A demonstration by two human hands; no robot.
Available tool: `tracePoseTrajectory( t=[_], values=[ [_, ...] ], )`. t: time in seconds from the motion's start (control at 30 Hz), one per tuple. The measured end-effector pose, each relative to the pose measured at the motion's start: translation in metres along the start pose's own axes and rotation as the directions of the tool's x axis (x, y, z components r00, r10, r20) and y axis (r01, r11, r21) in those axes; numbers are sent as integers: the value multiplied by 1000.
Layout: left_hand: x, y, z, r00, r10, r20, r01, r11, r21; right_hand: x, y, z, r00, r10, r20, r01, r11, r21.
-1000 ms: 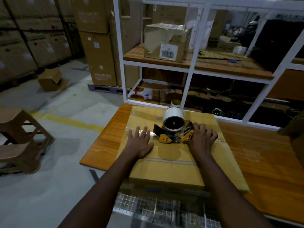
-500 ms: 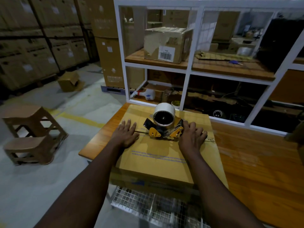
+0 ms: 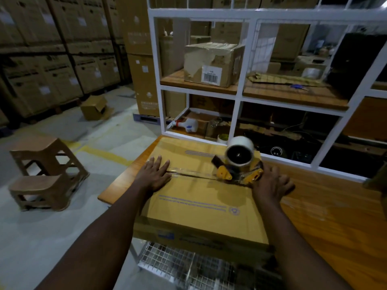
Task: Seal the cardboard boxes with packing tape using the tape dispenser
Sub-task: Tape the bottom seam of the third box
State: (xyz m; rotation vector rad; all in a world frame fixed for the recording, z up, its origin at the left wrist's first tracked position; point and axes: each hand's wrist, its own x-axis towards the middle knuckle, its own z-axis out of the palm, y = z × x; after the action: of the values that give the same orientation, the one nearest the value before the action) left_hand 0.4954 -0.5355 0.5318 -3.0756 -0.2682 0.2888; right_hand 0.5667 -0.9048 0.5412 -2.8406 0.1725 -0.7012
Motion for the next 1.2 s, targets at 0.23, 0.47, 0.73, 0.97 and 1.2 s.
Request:
tracePoseTrajectory(
  t=[0.23, 0.47, 0.73, 0.97, 1.2],
  values=[
    [9, -4, 2, 1000, 23, -11, -23, 1000, 3, 4, 104, 5, 988, 154, 28, -156, 980, 120],
    [11, 6, 2, 999, -46, -6, 46, 999, -9, 9, 148, 4, 976, 207, 66, -214, 968, 133],
    [-7, 184, -11, 963, 262, 64, -256, 963, -85, 6, 148, 2, 959, 243, 147, -264, 954, 142],
    [-17, 266, -11, 967, 250, 37, -240, 955, -175, 4, 147, 1, 965, 224, 138, -242, 961, 132],
    [-20, 302, -15, 974, 224, -15, -221, 945, -239, 3, 148, 0, 960, 212, 181, -234, 966, 107]
  ],
)
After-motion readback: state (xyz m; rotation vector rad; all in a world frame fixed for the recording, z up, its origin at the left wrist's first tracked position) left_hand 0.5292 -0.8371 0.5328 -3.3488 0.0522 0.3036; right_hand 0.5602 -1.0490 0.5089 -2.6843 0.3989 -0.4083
